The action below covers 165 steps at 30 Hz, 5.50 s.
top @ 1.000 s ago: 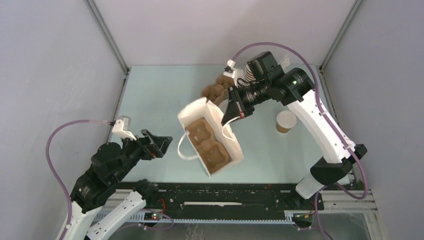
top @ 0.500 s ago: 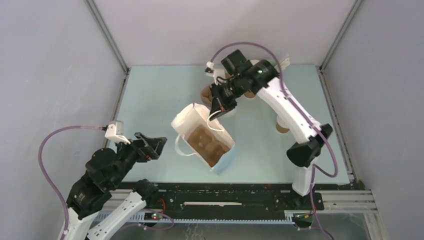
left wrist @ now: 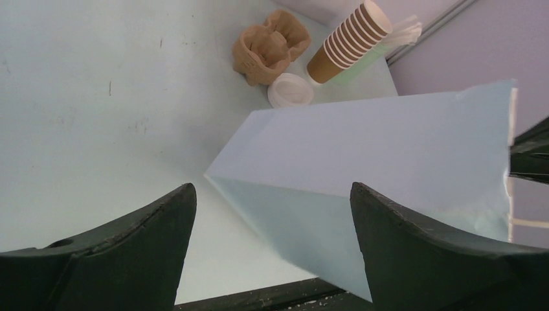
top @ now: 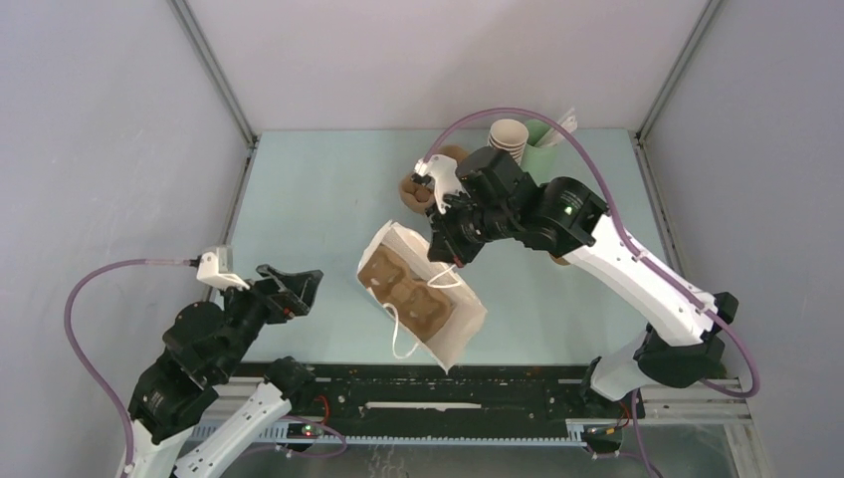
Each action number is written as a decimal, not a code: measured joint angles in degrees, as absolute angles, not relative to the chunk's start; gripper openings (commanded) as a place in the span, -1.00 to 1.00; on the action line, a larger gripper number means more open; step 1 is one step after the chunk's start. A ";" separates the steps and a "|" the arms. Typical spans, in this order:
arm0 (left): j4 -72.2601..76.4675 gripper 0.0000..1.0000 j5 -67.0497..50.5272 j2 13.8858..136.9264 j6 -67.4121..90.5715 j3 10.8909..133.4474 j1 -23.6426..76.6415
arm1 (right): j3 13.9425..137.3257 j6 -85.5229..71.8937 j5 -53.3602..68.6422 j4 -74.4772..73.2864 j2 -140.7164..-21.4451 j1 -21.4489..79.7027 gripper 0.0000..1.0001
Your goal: Pack the takeout coffee
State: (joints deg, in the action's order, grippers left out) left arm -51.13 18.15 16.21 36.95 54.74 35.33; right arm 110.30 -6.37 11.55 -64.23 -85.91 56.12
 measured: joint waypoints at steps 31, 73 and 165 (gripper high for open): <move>-61.08 0.45 7.49 53.95 19.00 82.24 39.53 | 121.54 -1.34 -5.96 -71.68 -98.04 64.23 -1.00; -33.89 -1.00 30.24 39.07 16.62 53.56 58.57 | 103.53 -2.81 -20.51 -63.46 -87.02 70.39 0.39; -55.48 -1.00 20.10 41.10 29.95 61.45 46.68 | 72.16 -2.59 -0.01 -47.44 -89.67 0.73 0.99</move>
